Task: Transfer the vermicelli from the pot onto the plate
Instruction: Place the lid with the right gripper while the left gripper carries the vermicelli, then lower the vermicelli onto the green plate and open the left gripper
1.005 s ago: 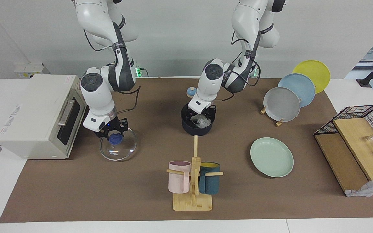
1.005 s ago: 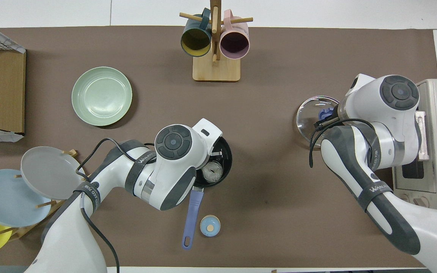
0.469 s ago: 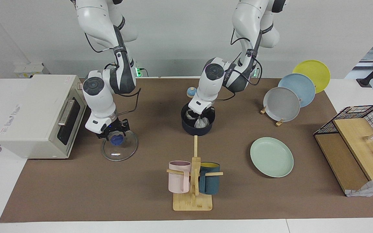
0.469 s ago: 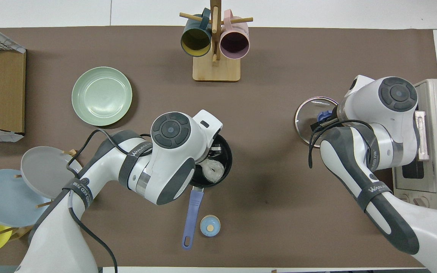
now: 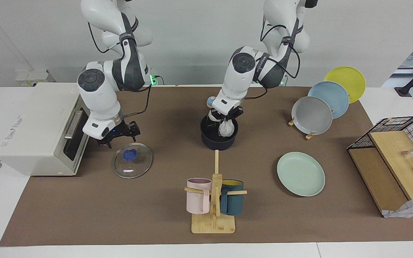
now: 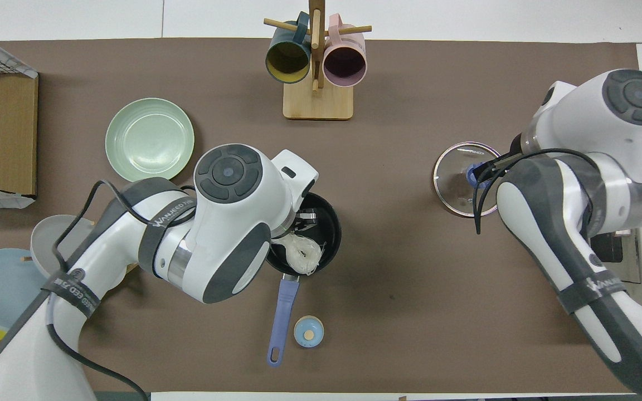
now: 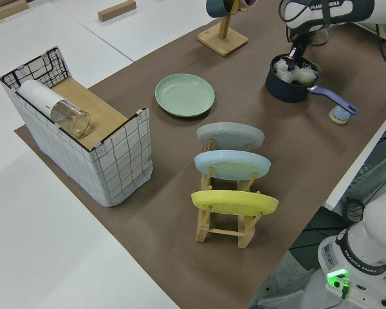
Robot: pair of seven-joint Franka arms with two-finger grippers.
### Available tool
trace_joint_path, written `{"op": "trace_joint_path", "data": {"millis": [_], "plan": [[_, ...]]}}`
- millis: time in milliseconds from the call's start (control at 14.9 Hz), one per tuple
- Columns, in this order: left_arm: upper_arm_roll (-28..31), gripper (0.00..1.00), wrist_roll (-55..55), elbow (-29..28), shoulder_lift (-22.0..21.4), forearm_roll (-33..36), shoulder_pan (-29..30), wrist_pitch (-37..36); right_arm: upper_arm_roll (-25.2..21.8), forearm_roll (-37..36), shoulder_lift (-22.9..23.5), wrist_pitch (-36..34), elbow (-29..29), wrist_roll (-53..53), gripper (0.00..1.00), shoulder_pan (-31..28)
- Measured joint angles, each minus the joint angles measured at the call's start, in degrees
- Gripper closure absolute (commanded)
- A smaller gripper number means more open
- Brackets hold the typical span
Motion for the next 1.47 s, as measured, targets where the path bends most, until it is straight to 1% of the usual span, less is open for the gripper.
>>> {"op": "trace_joint_path", "data": {"millis": [201,335,469,603,737,938,1072,1273,1474], "plan": [[0.1,1.00,1.5,7.2,-0.8,-0.1,3.9,-8.6,-0.1,0.4,-1.2,-9.8,6.3,1.9,0.00,-1.6],[0.2,1.00,3.9,11.5,-0.9,-0.1,7.5,-12.3,-0.1,0.5,-2.4,-15.6,9.0,2.8,0.00,-2.3],[0.4,1.00,8.2,13.9,-0.8,-0.1,12.8,-14.2,-0.1,0.5,-5.5,-21.5,10.0,4.7,0.00,-2.7],[0.6,1.00,15.5,14.8,0.1,-0.1,19.3,-14.3,-0.1,0.5,-9.7,-25.7,10.2,6.5,0.00,-2.7],[0.7,1.00,23.2,15.2,1.4,-0.1,25.0,-13.6,-0.1,0.4,-12.3,-27.0,10.0,7.2,0.00,-2.8],[0.7,1.00,29.7,15.5,5.6,0.2,29.6,-7.5,-0.1,0.5,-12.5,-26.9,9.4,7.4,0.00,-4.8],[0.7,1.00,32.2,16.5,9.8,0.8,30.7,-4.0,0.0,1.1,-12.0,-26.4,9.3,7.4,0.00,-6.1],[0.7,1.00,35.9,20.0,16.0,1.0,31.3,-2.6,-0.1,1.1,-11.0,-26.8,9.2,7.4,0.00,-6.5],[0.5,1.00,37.1,21.1,18.8,1.2,31.3,-0.6,-0.1,0.5,-9.3,-27.0,10.1,7.4,0.00,-6.8]]}}
